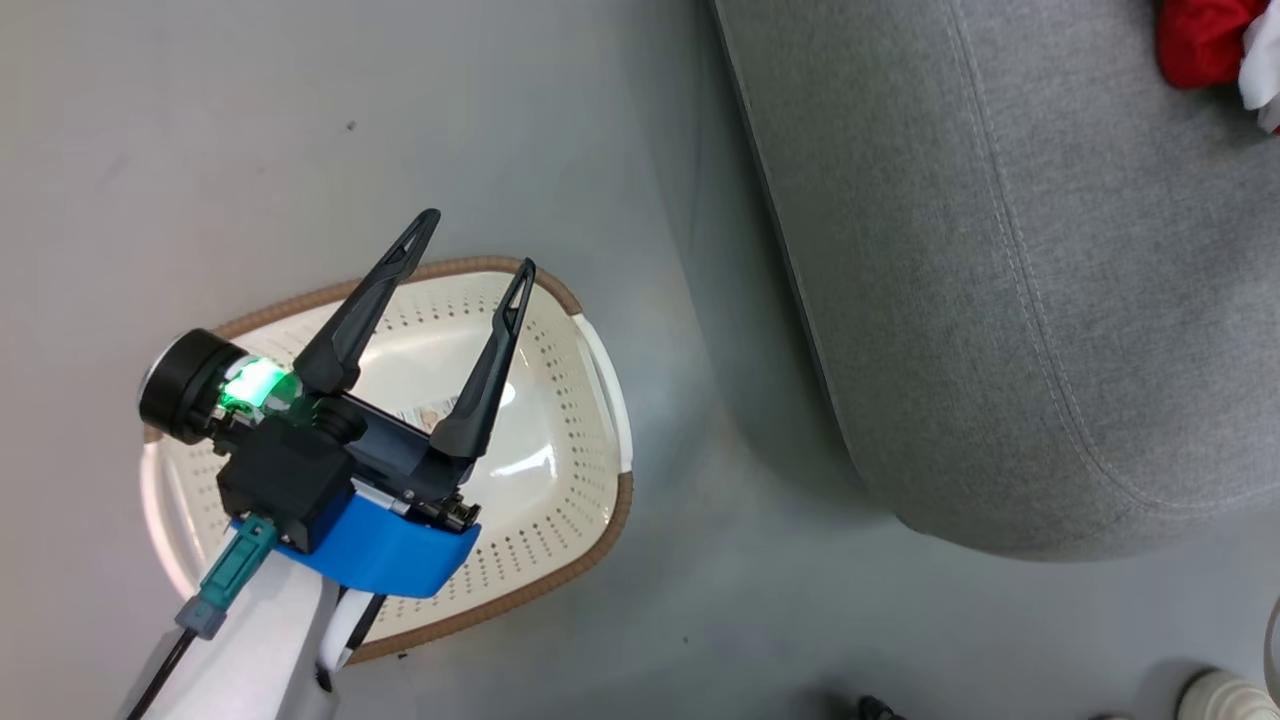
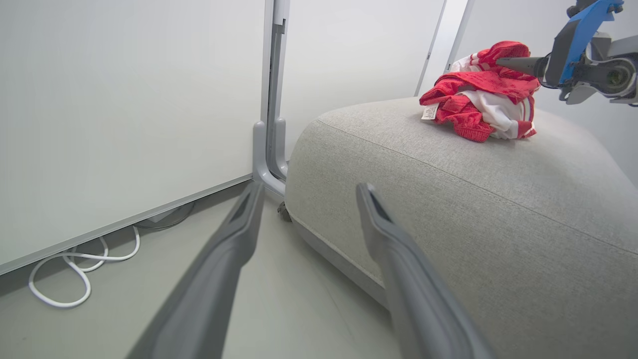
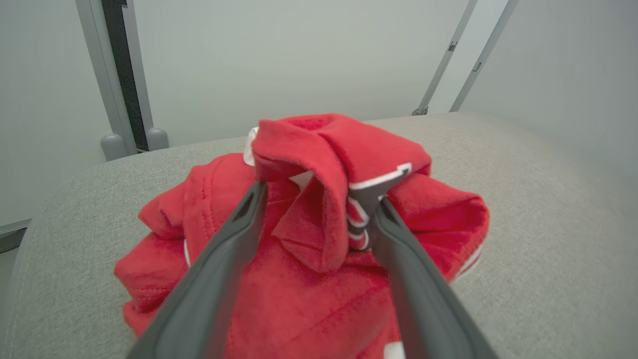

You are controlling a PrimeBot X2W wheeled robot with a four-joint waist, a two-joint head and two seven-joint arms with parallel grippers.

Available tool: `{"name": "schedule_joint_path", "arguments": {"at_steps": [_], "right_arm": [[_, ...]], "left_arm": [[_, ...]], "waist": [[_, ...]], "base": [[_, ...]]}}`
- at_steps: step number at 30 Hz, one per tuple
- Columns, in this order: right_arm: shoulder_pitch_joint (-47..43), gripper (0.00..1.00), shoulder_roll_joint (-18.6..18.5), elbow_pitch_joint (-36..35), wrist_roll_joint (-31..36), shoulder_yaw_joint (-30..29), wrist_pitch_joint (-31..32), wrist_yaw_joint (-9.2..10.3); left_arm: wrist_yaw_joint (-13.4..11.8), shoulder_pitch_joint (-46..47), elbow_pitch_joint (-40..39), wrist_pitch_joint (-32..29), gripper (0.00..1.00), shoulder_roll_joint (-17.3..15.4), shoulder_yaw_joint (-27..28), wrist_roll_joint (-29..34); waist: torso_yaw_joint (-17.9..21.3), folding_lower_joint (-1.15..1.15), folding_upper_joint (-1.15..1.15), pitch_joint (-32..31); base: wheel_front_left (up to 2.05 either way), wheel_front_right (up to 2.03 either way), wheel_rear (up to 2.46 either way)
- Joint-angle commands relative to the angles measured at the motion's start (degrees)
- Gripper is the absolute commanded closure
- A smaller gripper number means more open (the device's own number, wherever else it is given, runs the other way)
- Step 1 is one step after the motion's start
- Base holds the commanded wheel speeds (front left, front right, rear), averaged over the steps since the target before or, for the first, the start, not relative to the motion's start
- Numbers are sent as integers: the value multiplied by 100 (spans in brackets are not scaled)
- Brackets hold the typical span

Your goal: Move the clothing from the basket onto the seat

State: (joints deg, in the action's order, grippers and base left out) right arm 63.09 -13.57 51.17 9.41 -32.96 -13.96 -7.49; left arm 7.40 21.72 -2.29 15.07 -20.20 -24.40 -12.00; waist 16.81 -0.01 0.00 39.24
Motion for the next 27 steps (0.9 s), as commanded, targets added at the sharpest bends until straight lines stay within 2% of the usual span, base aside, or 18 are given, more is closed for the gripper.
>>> {"name": "schedule_joint_path", "arguments": {"at_steps": [1, 4, 8, 16, 26, 27], "right_arm": [[-156, 0, -54, 16, 48, -20, -41, -1], [-464, 0, -7, -26, 70, 71, -63, -1], [-817, 0, 105, -172, 56, 151, -74, -1], [-1712, 0, 647, -602, -58, 694, -106, -1], [-3310, 0, 992, -1779, -444, 1605, -123, -1], [-3615, 0, 1012, -2058, -517, 1712, -124, -1]], "left_arm": [[9, 32, 62, 16, 0, 88, 61, -17], [9, -119, 238, 15, 0, 387, 220, -85], [9, -348, 420, 15, 0, 633, 438, -148], [9, -1037, 811, 15, 0, 1022, 997, -271], [9, -1794, 1073, 15, 0, 1359, 1571, -253], [9, -1906, 1087, 15, 0, 1394, 1647, -267]], "waist": [[-163, 1, 0, -292], [-319, 1, 0, -747], [-427, 1, 0, -1247], [-551, 1, 0, -2268], [-820, 1, 0, -3179], [-892, 1, 0, -3291]], "base": [[0, 0, 0], [0, 0, 0], [0, 0, 0], [0, 0, 0], [0, 0, 0], [0, 0, 0]]}}
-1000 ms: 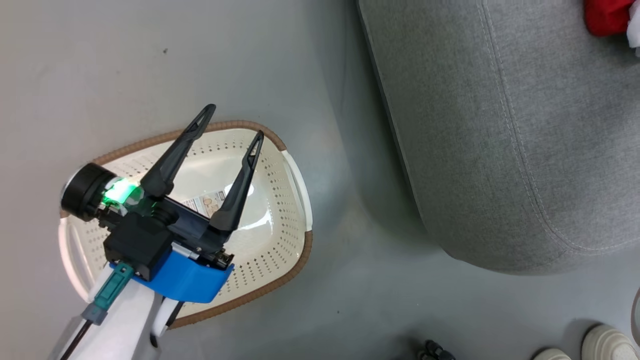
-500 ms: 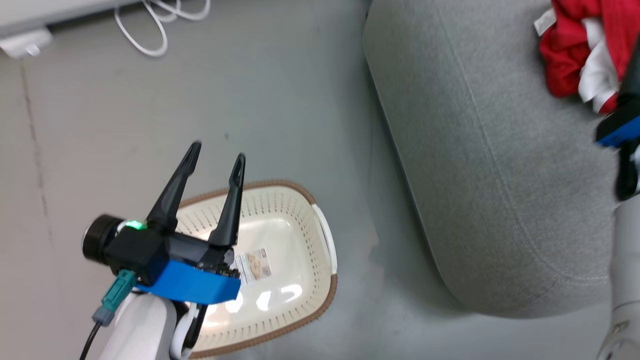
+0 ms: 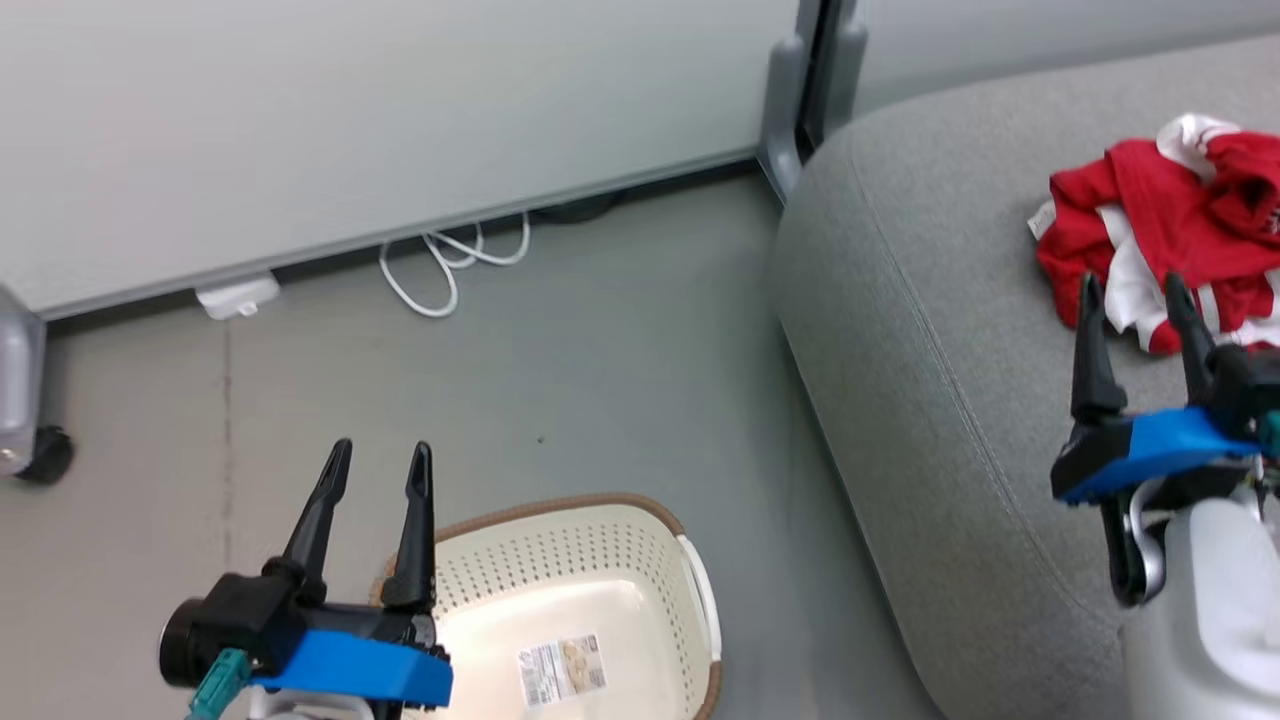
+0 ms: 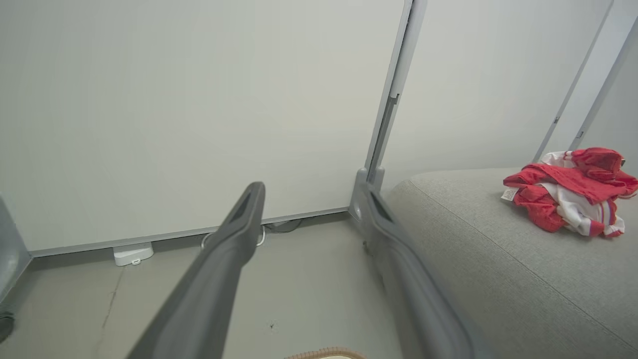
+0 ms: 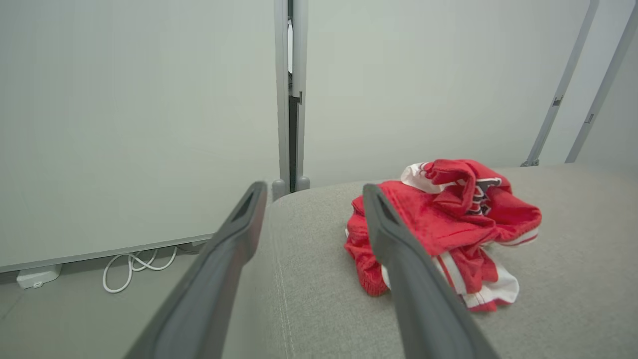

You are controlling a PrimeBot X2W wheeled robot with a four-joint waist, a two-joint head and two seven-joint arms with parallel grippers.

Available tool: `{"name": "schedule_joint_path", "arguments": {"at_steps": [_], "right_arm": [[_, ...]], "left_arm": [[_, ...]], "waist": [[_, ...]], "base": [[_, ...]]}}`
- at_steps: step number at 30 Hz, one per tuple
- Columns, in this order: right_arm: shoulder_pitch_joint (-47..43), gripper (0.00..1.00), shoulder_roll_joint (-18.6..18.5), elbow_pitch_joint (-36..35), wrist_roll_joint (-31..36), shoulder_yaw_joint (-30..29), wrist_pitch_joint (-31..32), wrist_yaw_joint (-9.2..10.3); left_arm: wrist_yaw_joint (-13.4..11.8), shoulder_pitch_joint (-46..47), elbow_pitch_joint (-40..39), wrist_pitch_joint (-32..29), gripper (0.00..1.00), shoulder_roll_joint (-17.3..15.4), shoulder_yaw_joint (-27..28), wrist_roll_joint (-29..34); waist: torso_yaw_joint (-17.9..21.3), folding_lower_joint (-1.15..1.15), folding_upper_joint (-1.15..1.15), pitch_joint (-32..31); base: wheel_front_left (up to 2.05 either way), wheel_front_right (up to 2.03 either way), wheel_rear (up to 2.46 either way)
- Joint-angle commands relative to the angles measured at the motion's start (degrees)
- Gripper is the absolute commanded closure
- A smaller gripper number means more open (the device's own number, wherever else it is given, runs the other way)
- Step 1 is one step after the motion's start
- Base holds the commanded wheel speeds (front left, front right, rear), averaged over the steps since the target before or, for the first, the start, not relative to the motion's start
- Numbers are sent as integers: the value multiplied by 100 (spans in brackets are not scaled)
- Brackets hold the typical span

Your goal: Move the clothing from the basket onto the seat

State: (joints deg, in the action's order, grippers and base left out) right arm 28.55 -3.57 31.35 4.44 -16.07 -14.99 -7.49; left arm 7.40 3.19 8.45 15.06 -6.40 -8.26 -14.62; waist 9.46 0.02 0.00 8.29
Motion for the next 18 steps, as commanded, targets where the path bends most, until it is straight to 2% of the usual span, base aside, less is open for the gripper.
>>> {"name": "schedule_joint_path", "arguments": {"at_steps": [1, 7, 18], "right_arm": [[-314, 0, 26, -204, -65, 60, -18, -1], [-1017, 0, 65, -800, -262, 382, 72, -2], [-1952, 0, 66, -1398, -754, 879, 217, -1]], "left_arm": [[9, -109, 27, 16, 0, 32, 65, -19], [10, -373, 111, 16, 0, 64, 251, -29], [10, -583, 266, 16, 0, 53, 399, 15]], "waist": [[-200, -2, 0, -256], [-409, -2, 0, -518], [-839, -2, 0, -802]], "base": [[0, 0, 0], [0, 0, 0], [0, 0, 0]]}}
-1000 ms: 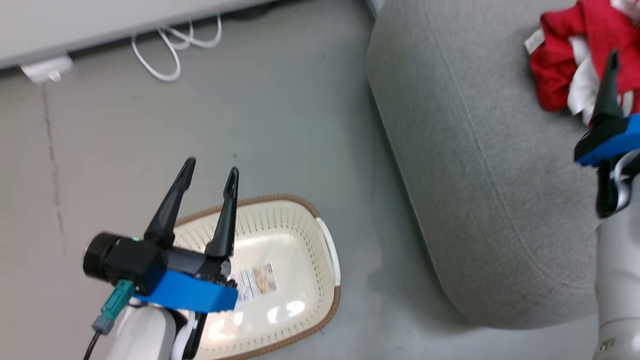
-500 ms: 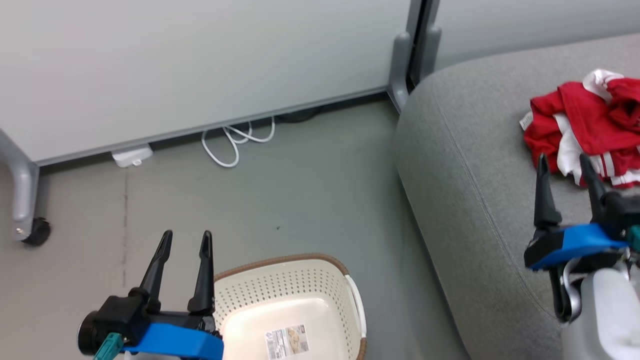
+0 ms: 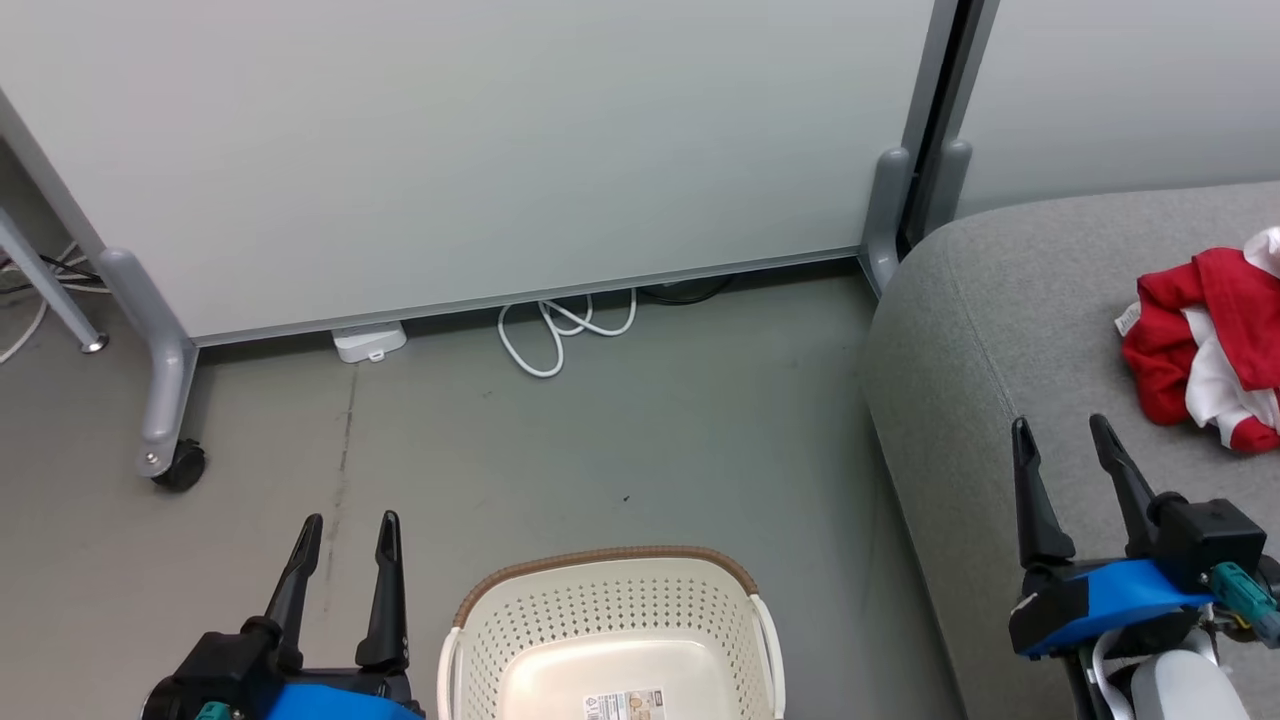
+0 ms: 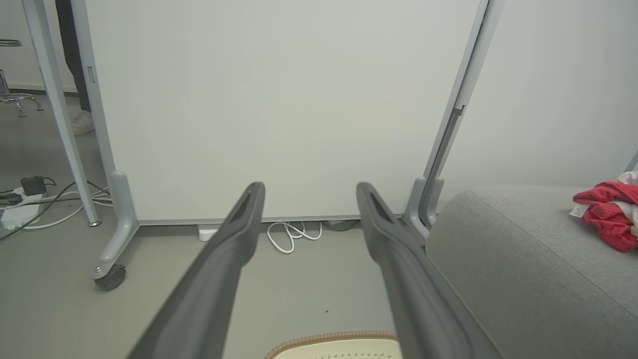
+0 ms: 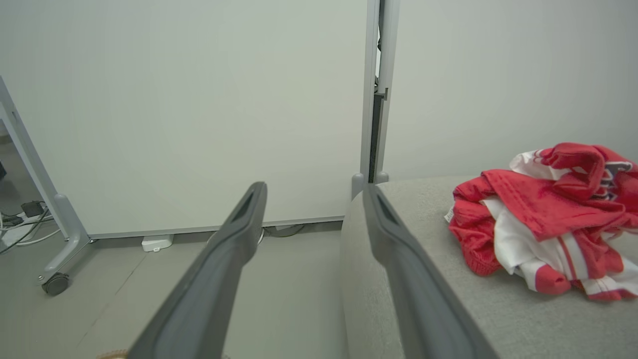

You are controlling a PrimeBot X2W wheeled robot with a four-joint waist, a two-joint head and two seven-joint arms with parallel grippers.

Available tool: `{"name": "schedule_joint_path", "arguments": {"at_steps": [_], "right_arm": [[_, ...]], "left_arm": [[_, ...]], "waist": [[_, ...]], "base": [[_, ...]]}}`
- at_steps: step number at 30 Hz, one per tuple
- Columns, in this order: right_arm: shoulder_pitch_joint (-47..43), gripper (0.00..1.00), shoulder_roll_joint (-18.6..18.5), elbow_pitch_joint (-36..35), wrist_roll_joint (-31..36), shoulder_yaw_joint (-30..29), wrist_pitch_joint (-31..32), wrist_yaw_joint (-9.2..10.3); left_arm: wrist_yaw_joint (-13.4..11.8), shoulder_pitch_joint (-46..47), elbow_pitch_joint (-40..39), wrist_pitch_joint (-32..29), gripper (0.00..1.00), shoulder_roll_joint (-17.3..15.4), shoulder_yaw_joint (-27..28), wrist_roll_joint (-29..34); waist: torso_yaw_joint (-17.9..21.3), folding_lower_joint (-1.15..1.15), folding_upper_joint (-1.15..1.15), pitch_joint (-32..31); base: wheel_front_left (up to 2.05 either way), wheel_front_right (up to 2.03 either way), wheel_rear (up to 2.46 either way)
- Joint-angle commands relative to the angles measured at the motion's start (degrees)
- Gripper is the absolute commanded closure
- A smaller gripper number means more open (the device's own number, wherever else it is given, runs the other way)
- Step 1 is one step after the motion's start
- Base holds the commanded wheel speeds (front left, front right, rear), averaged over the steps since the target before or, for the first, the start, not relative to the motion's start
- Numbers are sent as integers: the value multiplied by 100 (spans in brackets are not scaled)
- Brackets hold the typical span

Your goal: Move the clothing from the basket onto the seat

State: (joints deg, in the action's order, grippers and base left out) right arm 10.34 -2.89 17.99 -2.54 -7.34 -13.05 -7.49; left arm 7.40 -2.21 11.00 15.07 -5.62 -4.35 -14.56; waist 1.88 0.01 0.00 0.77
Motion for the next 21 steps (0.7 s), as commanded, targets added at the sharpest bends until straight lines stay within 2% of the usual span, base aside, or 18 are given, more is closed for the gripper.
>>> {"name": "schedule_joint_path", "arguments": {"at_steps": [1, 13, 21], "right_arm": [[-193, 0, -1, -110, -80, 34, 26, -1], [-735, 0, -1, -431, -71, 229, 182, -2], [-914, 0, -1, -448, -152, 357, 228, -2]], "left_arm": [[10, -52, 26, 15, 0, -29, 6, 0], [10, 82, 289, 15, 0, -26, 17, -102], [10, 208, 590, 16, 0, -95, 36, -110]], "waist": [[-116, -1, 0, -60], [-371, -1, 0, -164], [-398, -1, 0, -214]], "base": [[0, 0, 0], [0, 0, 0], [0, 0, 0]]}}
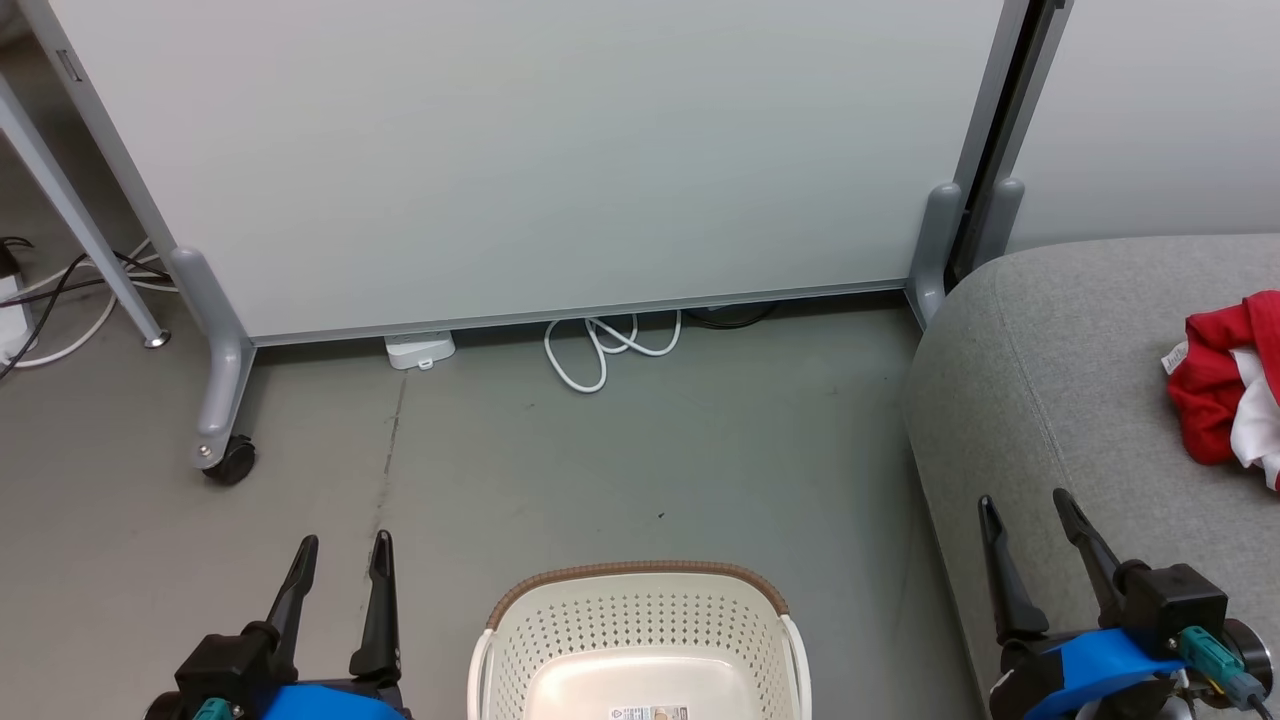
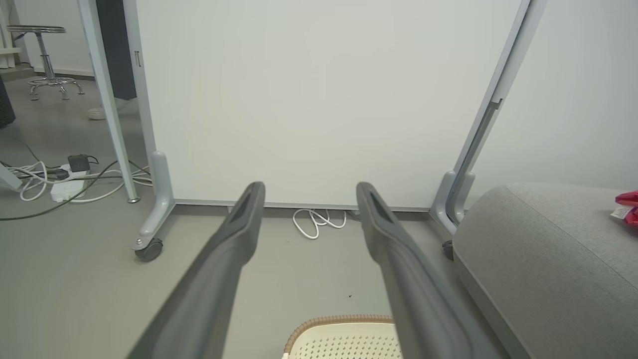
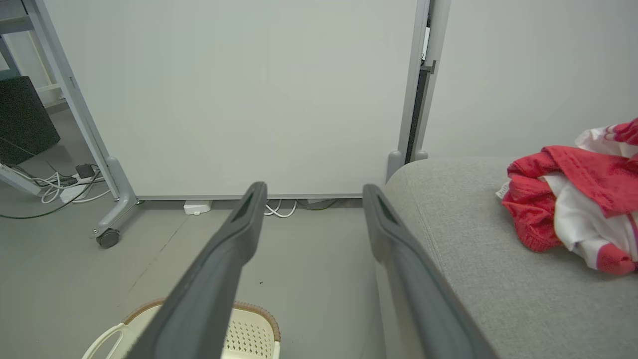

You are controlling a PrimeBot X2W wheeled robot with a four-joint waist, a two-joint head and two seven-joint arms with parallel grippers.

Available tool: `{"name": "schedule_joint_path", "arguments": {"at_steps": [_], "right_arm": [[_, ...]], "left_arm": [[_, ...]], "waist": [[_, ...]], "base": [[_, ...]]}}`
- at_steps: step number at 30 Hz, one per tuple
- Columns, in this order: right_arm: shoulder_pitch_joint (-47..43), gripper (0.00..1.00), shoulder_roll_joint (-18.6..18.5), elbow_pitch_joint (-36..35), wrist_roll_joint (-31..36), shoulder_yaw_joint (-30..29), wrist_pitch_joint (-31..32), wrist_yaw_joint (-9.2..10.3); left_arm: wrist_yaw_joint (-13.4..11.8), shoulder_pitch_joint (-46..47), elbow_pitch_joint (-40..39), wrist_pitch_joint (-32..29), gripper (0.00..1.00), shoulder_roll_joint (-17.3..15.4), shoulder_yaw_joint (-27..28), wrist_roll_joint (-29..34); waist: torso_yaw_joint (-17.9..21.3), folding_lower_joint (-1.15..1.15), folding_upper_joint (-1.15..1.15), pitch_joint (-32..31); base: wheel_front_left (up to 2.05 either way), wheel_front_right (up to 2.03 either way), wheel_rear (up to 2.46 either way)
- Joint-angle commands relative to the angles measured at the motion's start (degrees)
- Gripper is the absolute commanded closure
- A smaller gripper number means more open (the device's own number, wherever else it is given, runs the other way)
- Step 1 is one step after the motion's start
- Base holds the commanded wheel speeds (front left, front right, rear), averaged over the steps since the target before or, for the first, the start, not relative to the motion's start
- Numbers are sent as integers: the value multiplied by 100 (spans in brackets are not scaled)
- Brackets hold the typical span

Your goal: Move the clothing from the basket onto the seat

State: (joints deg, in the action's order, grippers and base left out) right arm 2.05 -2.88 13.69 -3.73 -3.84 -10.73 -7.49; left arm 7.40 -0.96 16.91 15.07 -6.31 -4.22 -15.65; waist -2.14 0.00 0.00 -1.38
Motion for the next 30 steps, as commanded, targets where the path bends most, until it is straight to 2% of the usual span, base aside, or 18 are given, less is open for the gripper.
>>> {"name": "schedule_joint_path", "arguments": {"at_steps": [1, 15, 16, 27, 30], "right_arm": [[-96, 0, -2, -13, -48, 17, 1, -1], [-97, 0, -2, 17, -213, 76, 29, -1], [-46, 100, 0, 18, -200, 73, 14, 0], [-252, 100, 54, 620, -216, 72, 17, 1], [-224, 100, 53, 619, -546, 52, 90, 1]], "left_arm": [[10, 102, 29, 15, 0, -34, 21, 2], [10, 176, 151, 15, 0, -68, -69, 10], [0, 93, 152, -2, 100, -42, -54, -1], [0, -304, 717, -48, 100, 138, -52, -21], [0, -272, 695, -129, 100, 149, -7, -314]], "waist": [[9, 0, 0, 2], [79, 0, 0, 67], [79, 0, 0, 68], [82, 0, 0, 70], [85, 0, 0, 72]], "base": [[0, 0, 0], [0, 0, 0], [0, 0, 0], [0, 0, 0], [0, 0, 0]]}}
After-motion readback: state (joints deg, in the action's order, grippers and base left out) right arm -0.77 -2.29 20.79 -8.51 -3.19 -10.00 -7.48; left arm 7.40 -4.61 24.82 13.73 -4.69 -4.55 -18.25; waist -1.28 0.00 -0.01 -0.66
